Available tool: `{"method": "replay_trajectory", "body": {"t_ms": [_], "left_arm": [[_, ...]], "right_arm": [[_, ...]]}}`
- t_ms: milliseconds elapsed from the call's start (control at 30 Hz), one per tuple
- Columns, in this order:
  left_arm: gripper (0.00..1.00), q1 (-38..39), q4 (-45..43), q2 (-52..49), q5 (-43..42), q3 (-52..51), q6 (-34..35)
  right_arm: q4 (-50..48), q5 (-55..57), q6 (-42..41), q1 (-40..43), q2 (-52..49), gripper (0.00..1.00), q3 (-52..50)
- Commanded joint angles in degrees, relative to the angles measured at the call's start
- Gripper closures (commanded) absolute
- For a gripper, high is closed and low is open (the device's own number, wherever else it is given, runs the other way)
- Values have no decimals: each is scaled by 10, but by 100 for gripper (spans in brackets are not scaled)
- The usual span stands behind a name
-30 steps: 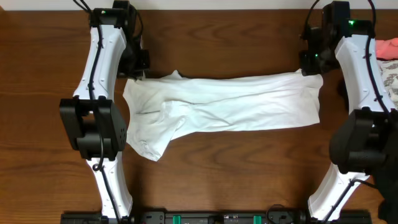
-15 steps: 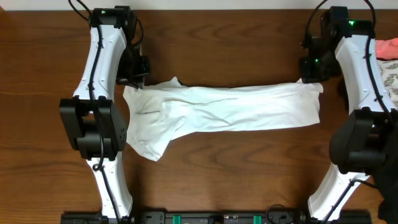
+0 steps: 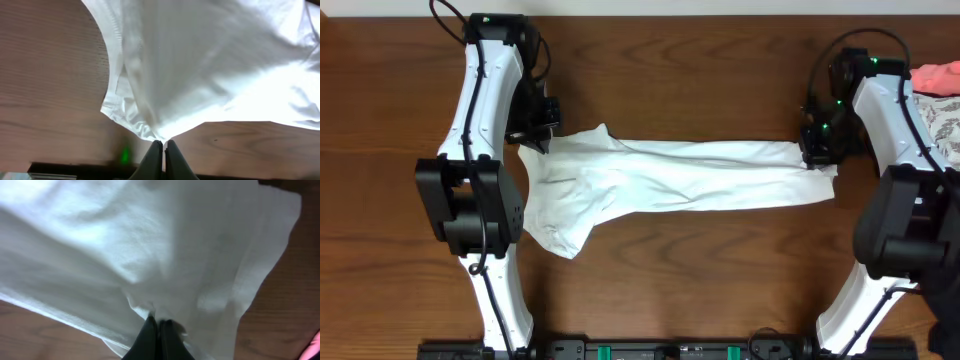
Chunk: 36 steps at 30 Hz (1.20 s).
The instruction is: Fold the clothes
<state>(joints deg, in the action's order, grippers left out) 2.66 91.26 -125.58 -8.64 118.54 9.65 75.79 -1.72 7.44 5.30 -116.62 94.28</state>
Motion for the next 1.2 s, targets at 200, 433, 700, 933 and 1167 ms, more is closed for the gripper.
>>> {"method": "replay_trajectory", "body": {"t_ms": [200,433,700,933,1167], "left_arm": [[94,3,-22,3,2,-63,14],[94,3,-41,3,1,-67,14],[94,3,-68,4,1,-57,14],[89,3,-130,16,1,-47,14],[48,7,-204,15,1,-63,-2]], "right_arm": [[-37,0,-14,4,10,99,-51],[-75,0,-14,3,10,73,-86],[-83,-7,-16,3,10,28,-83],[-91,-99,-12,-7,10,30,-16],[-121,-99,-12,-32,2,37,-18]]}}
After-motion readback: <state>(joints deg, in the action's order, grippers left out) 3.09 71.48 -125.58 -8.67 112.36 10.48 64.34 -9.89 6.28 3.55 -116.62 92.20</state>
